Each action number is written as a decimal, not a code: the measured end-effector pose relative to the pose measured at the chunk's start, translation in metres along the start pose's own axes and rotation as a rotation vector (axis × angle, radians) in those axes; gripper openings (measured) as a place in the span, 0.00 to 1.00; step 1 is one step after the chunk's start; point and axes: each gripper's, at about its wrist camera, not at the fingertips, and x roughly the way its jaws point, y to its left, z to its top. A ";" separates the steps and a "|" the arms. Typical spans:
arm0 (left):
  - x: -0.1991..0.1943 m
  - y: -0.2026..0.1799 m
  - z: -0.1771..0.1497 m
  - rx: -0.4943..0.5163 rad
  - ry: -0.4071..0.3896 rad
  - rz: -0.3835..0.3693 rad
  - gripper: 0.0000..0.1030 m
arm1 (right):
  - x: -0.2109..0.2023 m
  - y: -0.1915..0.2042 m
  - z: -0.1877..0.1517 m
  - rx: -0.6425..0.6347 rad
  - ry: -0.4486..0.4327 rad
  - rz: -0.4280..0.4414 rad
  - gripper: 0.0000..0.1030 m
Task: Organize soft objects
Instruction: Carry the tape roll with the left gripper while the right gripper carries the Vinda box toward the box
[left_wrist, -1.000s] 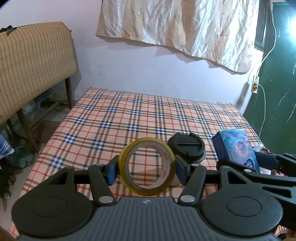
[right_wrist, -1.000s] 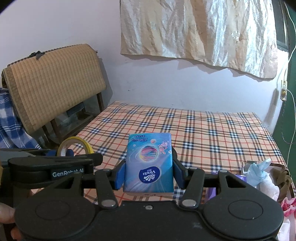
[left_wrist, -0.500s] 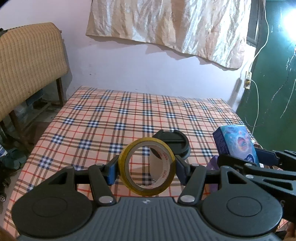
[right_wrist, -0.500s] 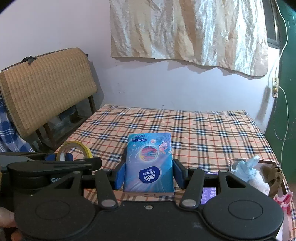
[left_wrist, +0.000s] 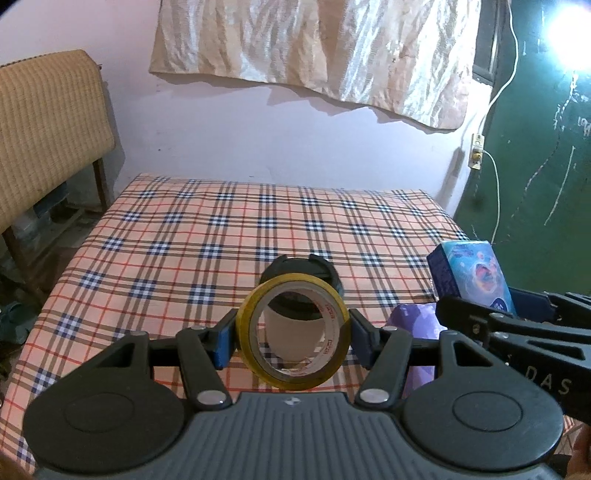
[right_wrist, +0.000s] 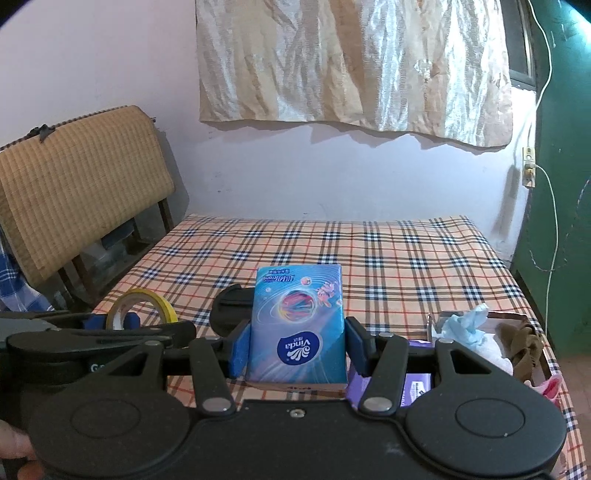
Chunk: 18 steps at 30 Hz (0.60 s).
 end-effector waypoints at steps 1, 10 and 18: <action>0.000 -0.002 0.000 0.002 0.001 -0.002 0.60 | -0.001 -0.002 0.000 0.002 -0.001 -0.002 0.62; 0.002 -0.013 -0.003 0.018 0.008 -0.019 0.60 | -0.008 -0.016 -0.003 0.005 -0.007 -0.021 0.62; 0.004 -0.027 -0.006 0.031 0.013 -0.040 0.60 | -0.017 -0.030 -0.005 0.010 -0.011 -0.047 0.62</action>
